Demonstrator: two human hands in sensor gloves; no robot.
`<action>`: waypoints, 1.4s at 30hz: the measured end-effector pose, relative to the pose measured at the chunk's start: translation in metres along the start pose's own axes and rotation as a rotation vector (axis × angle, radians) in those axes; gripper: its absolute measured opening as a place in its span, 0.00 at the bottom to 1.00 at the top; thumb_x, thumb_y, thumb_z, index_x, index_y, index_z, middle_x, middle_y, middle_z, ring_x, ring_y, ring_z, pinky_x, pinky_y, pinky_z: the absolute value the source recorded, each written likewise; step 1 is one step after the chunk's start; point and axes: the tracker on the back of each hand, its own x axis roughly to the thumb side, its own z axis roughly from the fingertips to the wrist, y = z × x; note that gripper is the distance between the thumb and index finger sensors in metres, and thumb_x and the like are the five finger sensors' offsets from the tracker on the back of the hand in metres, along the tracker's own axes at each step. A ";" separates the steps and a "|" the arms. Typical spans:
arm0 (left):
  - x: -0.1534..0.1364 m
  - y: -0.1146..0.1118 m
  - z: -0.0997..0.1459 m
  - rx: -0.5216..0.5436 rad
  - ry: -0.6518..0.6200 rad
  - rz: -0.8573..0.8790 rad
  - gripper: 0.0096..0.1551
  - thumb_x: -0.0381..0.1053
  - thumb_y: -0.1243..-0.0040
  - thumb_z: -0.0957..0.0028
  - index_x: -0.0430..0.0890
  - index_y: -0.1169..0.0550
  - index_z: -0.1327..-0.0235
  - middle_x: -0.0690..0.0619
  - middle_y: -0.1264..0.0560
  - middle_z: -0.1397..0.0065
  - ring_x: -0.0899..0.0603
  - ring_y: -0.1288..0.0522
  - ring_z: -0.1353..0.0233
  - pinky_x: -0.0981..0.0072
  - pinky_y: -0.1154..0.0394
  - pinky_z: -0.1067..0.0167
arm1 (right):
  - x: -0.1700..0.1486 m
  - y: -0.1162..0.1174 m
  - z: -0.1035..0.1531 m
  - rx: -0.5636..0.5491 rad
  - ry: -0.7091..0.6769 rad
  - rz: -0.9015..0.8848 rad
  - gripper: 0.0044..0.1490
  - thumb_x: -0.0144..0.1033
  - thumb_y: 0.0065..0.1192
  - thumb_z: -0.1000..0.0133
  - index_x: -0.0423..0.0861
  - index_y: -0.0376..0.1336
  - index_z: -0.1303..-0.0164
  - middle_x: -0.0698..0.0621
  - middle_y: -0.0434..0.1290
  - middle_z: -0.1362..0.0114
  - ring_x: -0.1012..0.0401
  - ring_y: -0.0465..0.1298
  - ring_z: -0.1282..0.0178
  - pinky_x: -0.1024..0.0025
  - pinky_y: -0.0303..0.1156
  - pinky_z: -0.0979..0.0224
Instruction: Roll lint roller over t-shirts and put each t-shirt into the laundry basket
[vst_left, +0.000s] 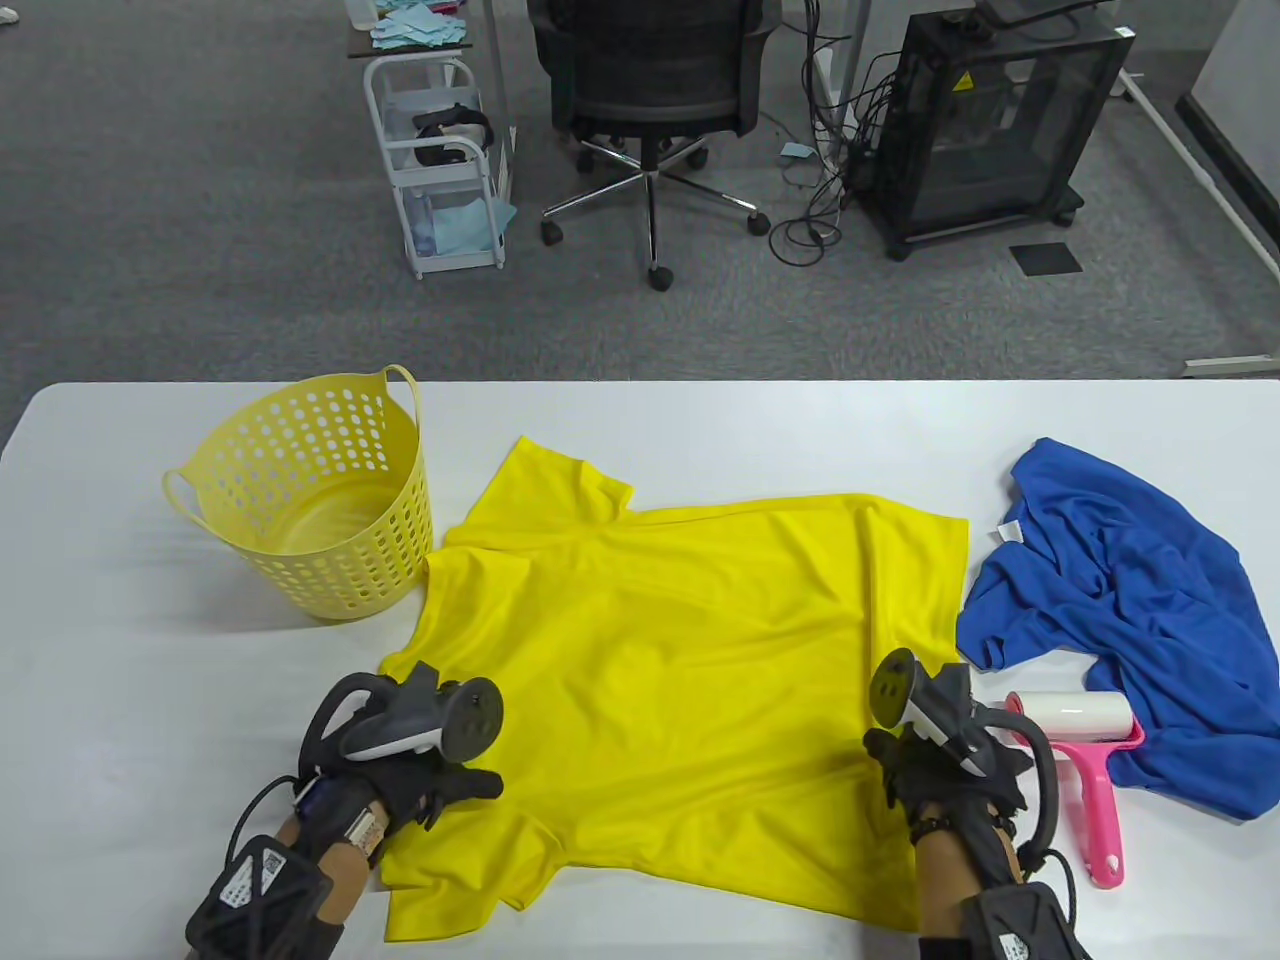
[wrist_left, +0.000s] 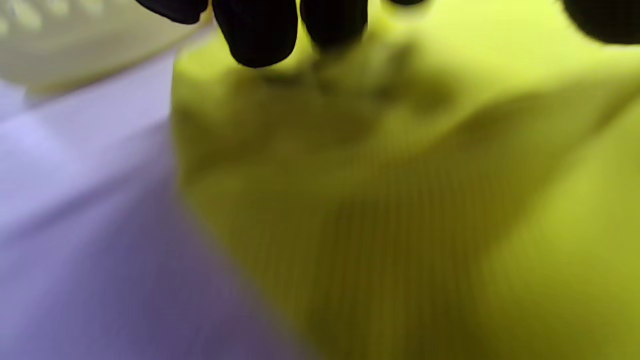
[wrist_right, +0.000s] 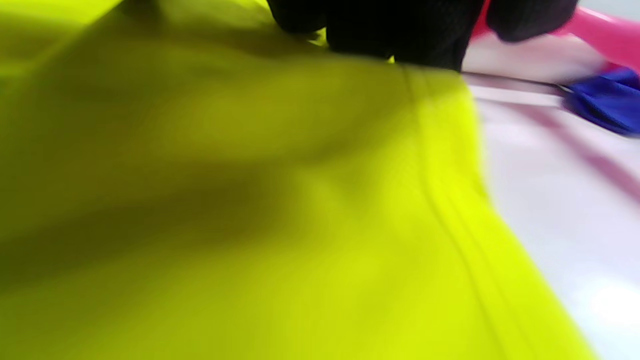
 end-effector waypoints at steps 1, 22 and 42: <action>0.007 -0.003 0.001 0.026 -0.026 -0.026 0.66 0.78 0.44 0.65 0.48 0.57 0.23 0.36 0.45 0.18 0.24 0.36 0.23 0.29 0.37 0.30 | -0.003 0.002 -0.001 0.019 -0.004 -0.014 0.51 0.64 0.45 0.48 0.41 0.48 0.23 0.36 0.57 0.17 0.40 0.65 0.20 0.35 0.58 0.25; -0.001 -0.020 -0.016 -0.114 0.015 0.115 0.75 0.85 0.43 0.80 0.56 0.66 0.33 0.38 0.68 0.23 0.16 0.58 0.24 0.20 0.48 0.31 | 0.065 0.033 0.008 0.265 -0.428 -0.092 0.71 0.76 0.52 0.64 0.54 0.17 0.35 0.38 0.14 0.28 0.33 0.20 0.29 0.21 0.32 0.34; 0.020 -0.002 -0.010 0.121 0.036 0.040 0.57 0.80 0.56 0.60 0.51 0.50 0.23 0.39 0.47 0.16 0.24 0.44 0.19 0.28 0.46 0.27 | -0.103 -0.007 0.007 -0.169 0.384 -0.370 0.62 0.66 0.56 0.53 0.41 0.37 0.24 0.39 0.67 0.26 0.41 0.74 0.33 0.36 0.64 0.31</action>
